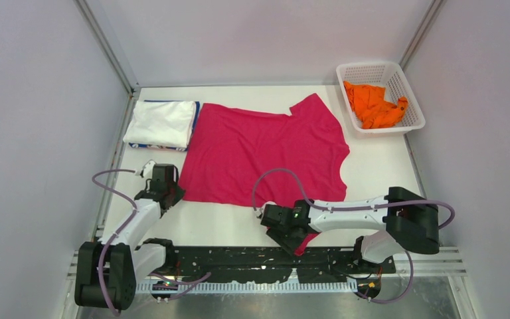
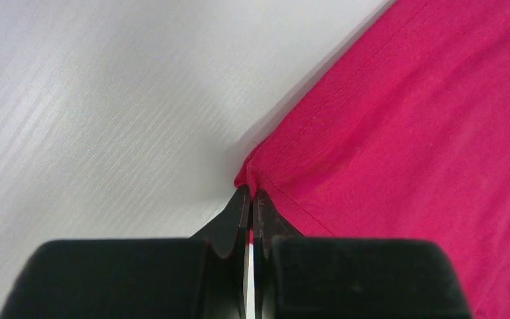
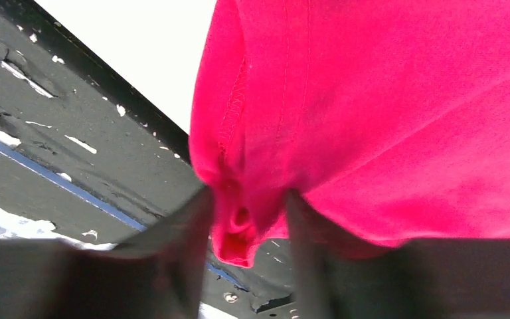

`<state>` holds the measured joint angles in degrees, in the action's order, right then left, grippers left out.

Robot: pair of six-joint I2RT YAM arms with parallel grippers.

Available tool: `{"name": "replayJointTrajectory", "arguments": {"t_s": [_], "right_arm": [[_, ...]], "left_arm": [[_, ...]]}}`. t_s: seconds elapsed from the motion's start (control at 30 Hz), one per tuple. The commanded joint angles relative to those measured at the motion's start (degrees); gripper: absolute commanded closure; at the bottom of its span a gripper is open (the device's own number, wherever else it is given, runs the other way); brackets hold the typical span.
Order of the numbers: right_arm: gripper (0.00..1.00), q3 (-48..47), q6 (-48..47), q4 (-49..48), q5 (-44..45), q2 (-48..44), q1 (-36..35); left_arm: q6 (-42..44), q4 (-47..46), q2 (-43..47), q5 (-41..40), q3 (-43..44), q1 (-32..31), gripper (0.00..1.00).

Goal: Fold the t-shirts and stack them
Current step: Grab the side of the flattened tshirt closest away from the robot with both arms, then fold the flattened tshirt in 1/3 of the way

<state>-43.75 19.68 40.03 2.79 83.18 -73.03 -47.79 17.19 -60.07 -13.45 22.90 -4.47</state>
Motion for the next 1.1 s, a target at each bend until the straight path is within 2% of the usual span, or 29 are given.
{"name": "replayJointTrajectory", "arguments": {"t_s": [0.0,0.03,0.07,0.13,0.37,0.5,0.63,0.83,1.07], "right_arm": [[0.65,-0.68,2.75,0.87,5.18,2.44,-0.17],[0.72,-0.62,3.11,1.07,5.62,2.48,-0.17],[0.84,-0.55,3.23,1.78,5.81,2.24,-0.24],[0.93,-1.03,3.84,4.38,6.97,0.71,-0.26],[0.95,-2.4,4.28,18.05,2.64,-11.26,-0.27],[0.95,-1.72,4.01,20.47,-1.25,-14.96,-0.43],[0.95,-0.58,2.71,20.94,-5.66,-16.97,-1.57],[0.95,-0.29,1.83,22.81,-5.59,-18.13,-3.9],[0.95,-2.61,4.14,21.04,5.51,-16.32,-2.61]], "left_arm": [[-0.7,1.38,1.8,0.43,-0.38,0.27,1.0],[-0.77,1.84,2.11,0.44,-0.61,0.25,1.0],[-0.92,2.39,2.37,0.44,-0.76,0.21,1.0],[-1.38,5.6,3.4,1.75,-0.41,0.28,1.0],[-4.87,19.5,17.16,3.06,-1.2,-0.22,1.0],[-6.97,26.44,26.96,3.8,-3.66,-0.54,1.0],[-9.22,35.67,36.84,1.26,-3.77,-0.61,1.0],[-12.9,37.88,47.24,-1.34,-4.53,-1.1,1.0],[-9.17,33.33,44.27,0.56,-1.56,-1.1,1.0]]}}
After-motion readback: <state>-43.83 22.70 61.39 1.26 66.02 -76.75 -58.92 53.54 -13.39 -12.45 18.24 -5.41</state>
